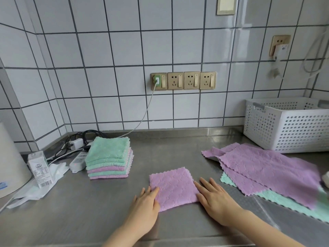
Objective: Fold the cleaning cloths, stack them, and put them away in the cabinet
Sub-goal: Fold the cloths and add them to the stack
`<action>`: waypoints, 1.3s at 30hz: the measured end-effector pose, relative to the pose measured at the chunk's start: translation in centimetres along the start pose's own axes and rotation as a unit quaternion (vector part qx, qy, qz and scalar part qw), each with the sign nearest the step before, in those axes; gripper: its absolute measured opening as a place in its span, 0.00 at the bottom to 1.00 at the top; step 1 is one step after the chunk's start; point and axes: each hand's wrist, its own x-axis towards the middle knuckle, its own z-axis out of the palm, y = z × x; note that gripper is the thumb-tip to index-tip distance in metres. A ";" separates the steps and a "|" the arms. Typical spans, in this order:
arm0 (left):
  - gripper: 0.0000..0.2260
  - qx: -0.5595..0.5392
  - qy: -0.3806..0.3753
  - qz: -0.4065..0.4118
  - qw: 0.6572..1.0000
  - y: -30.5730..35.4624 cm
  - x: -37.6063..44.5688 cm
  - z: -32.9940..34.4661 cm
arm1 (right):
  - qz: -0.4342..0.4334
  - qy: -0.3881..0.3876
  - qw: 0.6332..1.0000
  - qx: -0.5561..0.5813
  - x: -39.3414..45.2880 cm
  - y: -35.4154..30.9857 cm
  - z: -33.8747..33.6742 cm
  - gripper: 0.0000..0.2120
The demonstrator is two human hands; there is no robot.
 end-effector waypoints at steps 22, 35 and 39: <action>0.28 -0.586 0.125 -0.018 0.801 -2.8 3.0 -8.5 | 0.081 0.017 0.799 0.596 6.1 -8.8 -4.7 0.24; 0.22 -0.506 0.240 -0.154 0.814 -15.1 12.2 -19.2 | 0.029 -0.052 0.788 0.613 22.3 -21.9 -8.2 0.29; 0.13 -0.471 0.180 -0.193 0.842 -17.1 11.9 -16.5 | 0.055 -0.064 0.842 0.533 23.0 -22.4 -5.2 0.31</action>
